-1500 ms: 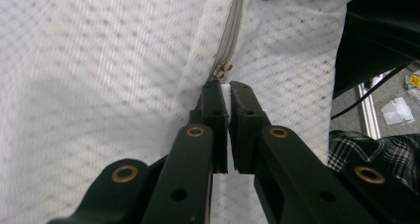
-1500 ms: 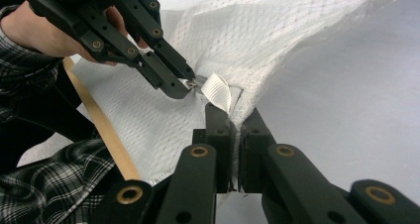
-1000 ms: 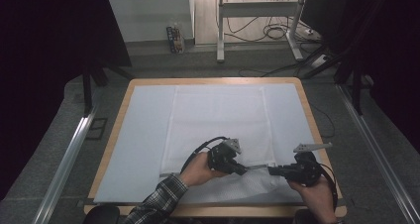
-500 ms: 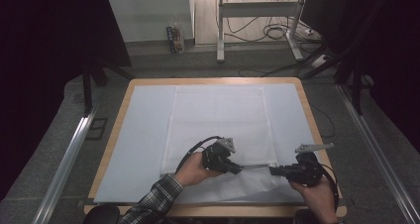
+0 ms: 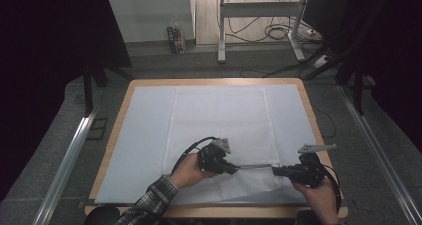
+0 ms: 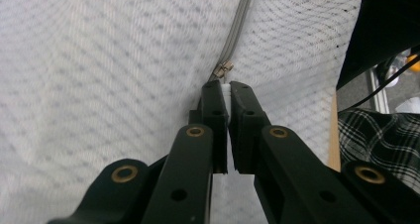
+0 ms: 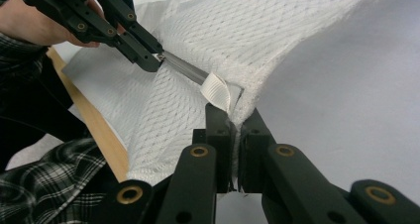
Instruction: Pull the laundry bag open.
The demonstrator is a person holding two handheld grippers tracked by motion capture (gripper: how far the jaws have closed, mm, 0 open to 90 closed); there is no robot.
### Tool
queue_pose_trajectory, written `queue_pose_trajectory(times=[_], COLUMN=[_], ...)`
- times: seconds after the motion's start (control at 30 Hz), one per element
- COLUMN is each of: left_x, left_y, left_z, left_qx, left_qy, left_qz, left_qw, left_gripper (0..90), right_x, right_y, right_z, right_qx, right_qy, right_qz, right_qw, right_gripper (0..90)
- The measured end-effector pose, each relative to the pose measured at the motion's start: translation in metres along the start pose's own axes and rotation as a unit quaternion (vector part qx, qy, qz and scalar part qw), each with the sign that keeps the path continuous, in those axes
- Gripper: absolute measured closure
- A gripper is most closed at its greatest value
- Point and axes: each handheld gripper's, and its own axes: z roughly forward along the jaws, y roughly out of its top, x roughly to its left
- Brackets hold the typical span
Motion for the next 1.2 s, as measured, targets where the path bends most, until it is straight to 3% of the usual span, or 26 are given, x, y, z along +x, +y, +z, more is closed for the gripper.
queue_pose_trajectory(times=[0.6, 0.77, 0.87, 1.13, 1.2], left_x=[0.0, 0.0, 0.0, 0.0, -0.001], left_y=[-0.013, -0.015, -0.018, -0.028, -0.031], left_z=[-0.007, -0.008, -0.009, -0.017, -0.019], left_qx=[-0.01, -0.016, -0.008, -0.021, -0.017], left_qy=[0.005, -0.004, 0.002, 0.0, 0.008], left_qz=[-0.009, -0.016, -0.016, -0.03, -0.029], left_qw=[0.9999, 0.9997, 0.9998, 0.9993, 0.9994], left_gripper=[87.0, 87.0, 87.0, 87.0, 87.0], right_x=[0.002, 0.002, 0.002, 0.001, 0.004], right_y=[-0.002, -0.002, -0.002, -0.003, -0.002], right_z=[0.002, 0.002, 0.001, 0.0, 0.0], right_qx=[0.004, 0.002, 0.004, -0.001, 0.0], right_qy=[-0.001, -0.003, -0.01, 0.0, 0.001], right_qz=[-0.007, -0.011, -0.013, -0.009, -0.011], right_qw=[1.0, 0.9999, 0.9999, 1.0, 0.9999], right_gripper=[85.1, 85.1, 85.1, 85.1, 85.1])
